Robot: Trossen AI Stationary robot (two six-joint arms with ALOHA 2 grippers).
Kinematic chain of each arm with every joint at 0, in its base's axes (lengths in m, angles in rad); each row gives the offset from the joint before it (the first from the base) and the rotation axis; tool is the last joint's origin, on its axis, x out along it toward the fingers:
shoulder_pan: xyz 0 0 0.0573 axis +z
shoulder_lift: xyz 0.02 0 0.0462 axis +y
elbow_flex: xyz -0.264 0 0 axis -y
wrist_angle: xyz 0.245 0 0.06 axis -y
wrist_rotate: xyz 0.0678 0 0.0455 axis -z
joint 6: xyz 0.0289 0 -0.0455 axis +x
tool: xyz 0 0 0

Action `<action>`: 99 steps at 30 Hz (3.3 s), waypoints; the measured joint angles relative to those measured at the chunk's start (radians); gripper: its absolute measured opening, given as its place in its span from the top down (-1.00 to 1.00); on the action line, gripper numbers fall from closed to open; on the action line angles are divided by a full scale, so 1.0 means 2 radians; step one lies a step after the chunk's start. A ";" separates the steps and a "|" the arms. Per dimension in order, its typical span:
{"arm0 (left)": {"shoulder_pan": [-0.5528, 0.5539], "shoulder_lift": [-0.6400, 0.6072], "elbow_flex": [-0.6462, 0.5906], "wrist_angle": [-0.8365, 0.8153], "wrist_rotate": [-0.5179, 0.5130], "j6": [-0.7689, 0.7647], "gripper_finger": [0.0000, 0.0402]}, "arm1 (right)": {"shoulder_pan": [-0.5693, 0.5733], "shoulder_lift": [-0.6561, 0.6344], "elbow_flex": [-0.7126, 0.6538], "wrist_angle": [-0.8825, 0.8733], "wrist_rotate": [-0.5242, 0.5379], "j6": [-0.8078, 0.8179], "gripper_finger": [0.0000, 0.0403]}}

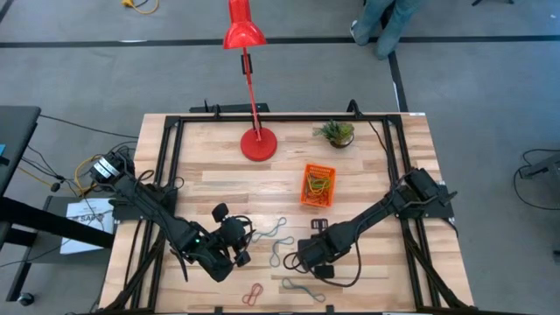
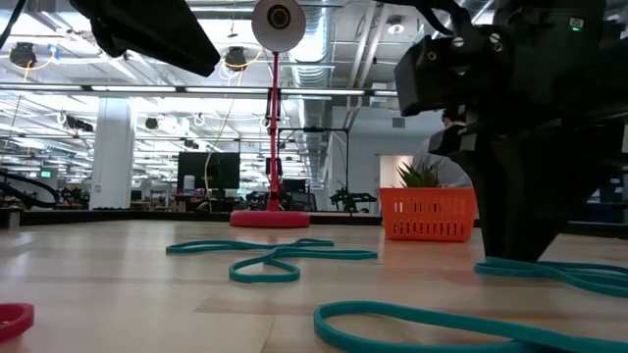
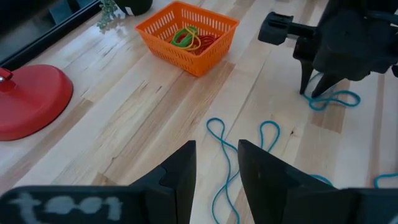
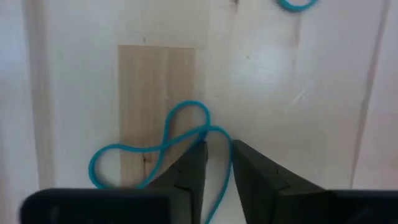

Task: Pick and place items into bin
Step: Put the middle right blue rubberband into the orange basket, then put the top blue rubberband into the orange basket

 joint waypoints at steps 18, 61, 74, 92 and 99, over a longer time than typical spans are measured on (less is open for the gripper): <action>0.000 0.000 -0.001 0.000 -0.002 0.009 0.45 | 0.005 -0.215 0.025 -0.172 0.278 0.041 0.99; 0.004 0.004 -0.001 -0.006 0.040 0.000 0.45 | -0.102 -0.161 0.017 -0.132 0.213 0.010 0.62; 0.027 0.093 -0.027 0.103 0.077 0.007 0.45 | 0.003 -0.161 0.014 0.095 -0.026 -0.116 0.62; 0.088 0.155 -0.027 0.149 0.195 0.100 0.46 | 0.056 -0.161 0.014 0.161 -0.025 -0.107 0.62; 0.113 0.151 -0.026 0.152 0.253 0.112 0.72 | 0.055 -0.160 0.014 0.161 -0.024 -0.106 0.62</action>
